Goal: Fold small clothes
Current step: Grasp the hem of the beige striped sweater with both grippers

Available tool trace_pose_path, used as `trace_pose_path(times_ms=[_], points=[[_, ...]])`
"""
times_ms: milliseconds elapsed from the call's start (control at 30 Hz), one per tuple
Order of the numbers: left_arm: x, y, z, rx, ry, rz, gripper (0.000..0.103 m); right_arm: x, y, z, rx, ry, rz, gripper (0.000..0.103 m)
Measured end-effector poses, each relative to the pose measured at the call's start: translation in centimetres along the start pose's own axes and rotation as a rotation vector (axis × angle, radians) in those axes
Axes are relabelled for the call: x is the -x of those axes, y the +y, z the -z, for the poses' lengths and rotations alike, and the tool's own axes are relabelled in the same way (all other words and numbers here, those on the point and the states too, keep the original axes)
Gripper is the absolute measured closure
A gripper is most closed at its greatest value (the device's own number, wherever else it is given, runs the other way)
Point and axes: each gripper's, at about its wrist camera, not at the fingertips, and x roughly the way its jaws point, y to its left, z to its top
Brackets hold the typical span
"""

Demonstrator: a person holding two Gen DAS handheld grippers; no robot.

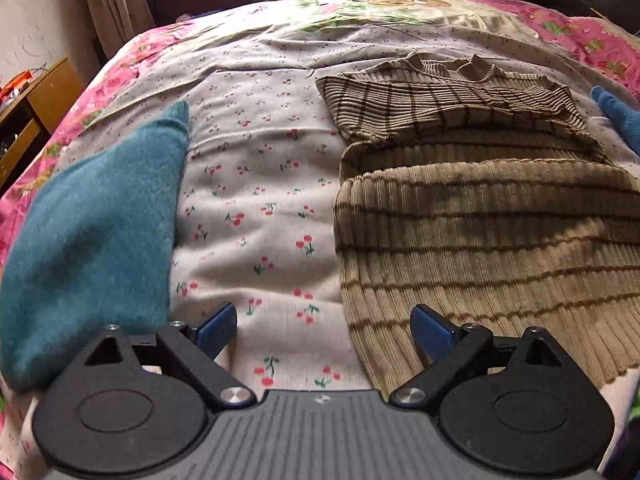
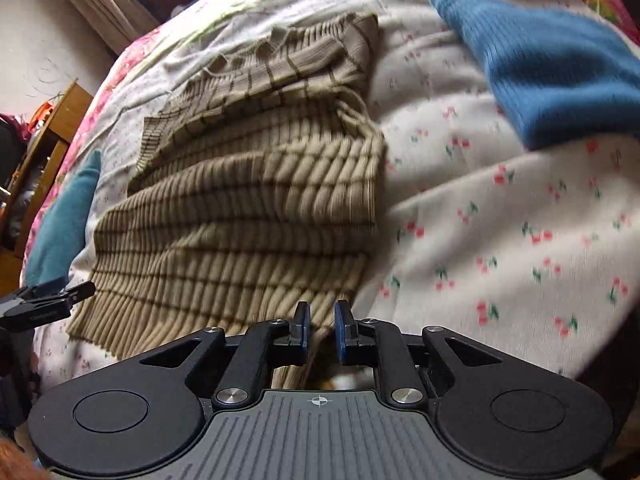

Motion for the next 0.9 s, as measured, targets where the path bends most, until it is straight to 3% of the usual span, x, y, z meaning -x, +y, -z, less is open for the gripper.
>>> trace_pose_path(times_ms=[133,267,333,433,567,667,900], points=[[0.7,0.4,1.2,0.025,0.023,0.022,0.001,0.5,0.6,0.7,0.039,0.020,-0.002,0.074],[0.7,-0.2,1.3,0.030,0.029,0.065,0.008,0.3,0.3,0.9,0.011,0.048,-0.022,0.074],[1.0,-0.6,1.1,0.028,0.034,0.109,0.023,0.6,0.1,1.2,-0.004,0.046,-0.028,0.074],[1.0,-1.1,1.1,0.027,0.059,0.165,0.027,0.5,-0.2,1.5,-0.023,0.042,-0.042,0.074],[0.7,-0.8,1.1,0.061,0.086,0.169,0.033,0.1,-0.6,1.6,-0.050,0.057,-0.061,0.074],[0.6,-0.4,0.8,0.126,0.108,0.241,0.048,-0.2,-0.8,1.5,-0.061,0.063,-0.075,0.074],[-0.7,-0.6,0.7,0.176,0.166,0.312,0.054,-0.6,-1.5,1.7,-0.103,0.065,-0.103,0.076]])
